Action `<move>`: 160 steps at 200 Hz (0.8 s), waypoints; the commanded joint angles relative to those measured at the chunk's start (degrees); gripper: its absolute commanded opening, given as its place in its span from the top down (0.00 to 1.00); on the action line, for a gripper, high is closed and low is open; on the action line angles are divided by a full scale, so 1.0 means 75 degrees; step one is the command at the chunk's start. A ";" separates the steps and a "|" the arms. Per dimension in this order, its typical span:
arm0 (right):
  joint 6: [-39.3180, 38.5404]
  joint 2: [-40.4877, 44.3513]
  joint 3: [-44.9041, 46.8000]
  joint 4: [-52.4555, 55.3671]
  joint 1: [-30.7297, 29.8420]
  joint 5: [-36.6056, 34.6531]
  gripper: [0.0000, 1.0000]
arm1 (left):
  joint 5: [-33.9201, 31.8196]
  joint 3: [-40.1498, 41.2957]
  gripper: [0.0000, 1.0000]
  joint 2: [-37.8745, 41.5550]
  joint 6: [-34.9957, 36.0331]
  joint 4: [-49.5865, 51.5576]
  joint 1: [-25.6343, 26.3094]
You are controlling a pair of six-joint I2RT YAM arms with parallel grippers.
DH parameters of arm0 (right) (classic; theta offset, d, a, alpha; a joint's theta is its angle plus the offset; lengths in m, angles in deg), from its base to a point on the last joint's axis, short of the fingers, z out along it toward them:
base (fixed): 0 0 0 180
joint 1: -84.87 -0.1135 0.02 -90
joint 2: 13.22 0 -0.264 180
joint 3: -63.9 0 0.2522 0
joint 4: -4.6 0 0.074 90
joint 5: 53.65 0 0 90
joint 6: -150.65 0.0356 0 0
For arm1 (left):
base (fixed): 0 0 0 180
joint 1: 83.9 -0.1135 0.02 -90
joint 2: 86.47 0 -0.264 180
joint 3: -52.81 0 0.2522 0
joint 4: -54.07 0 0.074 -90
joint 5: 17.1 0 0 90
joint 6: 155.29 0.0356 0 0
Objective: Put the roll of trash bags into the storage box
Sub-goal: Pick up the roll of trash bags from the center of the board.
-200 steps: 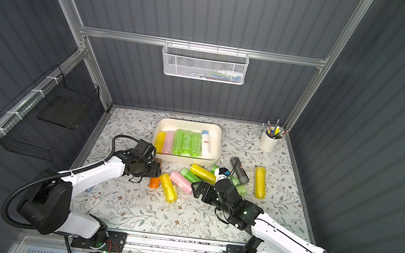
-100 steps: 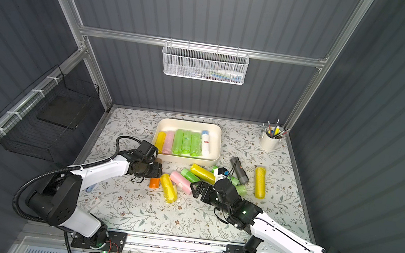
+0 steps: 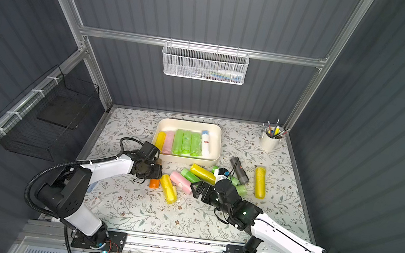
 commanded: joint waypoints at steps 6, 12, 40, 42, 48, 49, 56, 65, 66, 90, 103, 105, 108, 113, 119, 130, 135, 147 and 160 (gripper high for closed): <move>0.0071 0.0063 0.0107 -0.0051 -0.0025 -0.0054 0.01 | 0.0113 -0.0128 0.39 -0.0163 0.0153 -0.0031 -0.0050; 0.0065 0.0056 0.0106 -0.0065 -0.0028 -0.0055 0.01 | 0.0108 -0.0128 0.39 -0.0177 0.0171 -0.0056 -0.0050; 0.0077 0.0006 0.0106 -0.0076 -0.0028 -0.0055 0.01 | 0.0054 -0.0168 0.39 -0.0345 0.0220 -0.0054 -0.0050; 0.0077 -0.0003 0.0104 -0.0071 -0.0028 -0.0055 0.01 | 0.0054 -0.0173 0.40 -0.0366 0.0229 -0.0050 -0.0050; 0.0077 -0.0006 0.0091 -0.0076 -0.0028 -0.0055 0.01 | 0.0054 -0.0174 0.41 -0.0397 0.0242 -0.0045 -0.0050; 0.0077 -0.0006 0.0093 -0.0073 -0.0034 -0.0049 0.01 | 0.0054 -0.0174 0.41 -0.0405 0.0243 -0.0045 -0.0050; 0.0068 -0.0014 0.0096 -0.0074 -0.0028 -0.0038 0.01 | 0.0048 -0.0198 0.43 -0.0466 0.0244 -0.0039 -0.0050; 0.0065 -0.0005 0.0079 -0.0061 -0.0028 -0.0042 0.01 | 0.0054 -0.0205 0.46 -0.0497 0.0251 -0.0043 -0.0050; 0.0065 0.0000 0.0082 -0.0066 -0.0028 -0.0048 0.01 | 0.0054 -0.0201 0.46 -0.0501 0.0247 -0.0044 -0.0044; 0.0076 0.0029 0.0029 0.0021 -0.0005 -0.0090 0.01 | -0.0028 -0.0070 0.53 -0.0195 0.0186 -0.0157 -0.0050; 0.0059 0.0029 -0.0031 0.0097 0.0029 -0.0113 0.01 | -0.0065 -0.0003 0.54 0.0058 0.0180 -0.0197 -0.0050; 0.0055 0.0020 -0.0050 0.0110 0.0030 -0.0113 0.01 | -0.0069 -0.0006 0.54 0.0098 0.0184 -0.0188 -0.0050; 0.0043 0.0006 -0.0064 0.0133 0.0037 -0.0120 0.01 | -0.0074 -0.0024 0.54 0.0148 0.0191 -0.0175 -0.0053; 0.0037 -0.0003 -0.0106 0.0171 0.0042 -0.0126 0.01 | -0.0086 -0.0032 0.55 0.0235 0.0206 -0.0132 -0.0050; 0.0012 -0.0023 -0.0159 0.0207 0.0054 -0.0130 0.01 | -0.0097 -0.0071 0.55 0.0303 0.0220 -0.0082 -0.0050; -0.0023 -0.0084 -0.0257 0.0255 0.0076 -0.0115 0.01 | -0.0139 -0.0126 0.56 0.0449 0.0243 0.0046 -0.0050; -0.0028 -0.0118 -0.0295 0.0265 0.0086 -0.0112 0.01 | -0.0144 -0.0156 0.56 0.0533 0.0244 0.0088 -0.0050; -0.0044 -0.0210 -0.0412 0.0323 0.0118 -0.0032 0.01 | -0.0168 -0.0204 0.56 0.0725 0.0226 0.0179 -0.0050; -0.0040 -0.0316 -0.0537 0.0392 0.0152 0.0074 0.01 | -0.0169 -0.0178 0.56 0.1006 0.0208 0.0196 -0.0050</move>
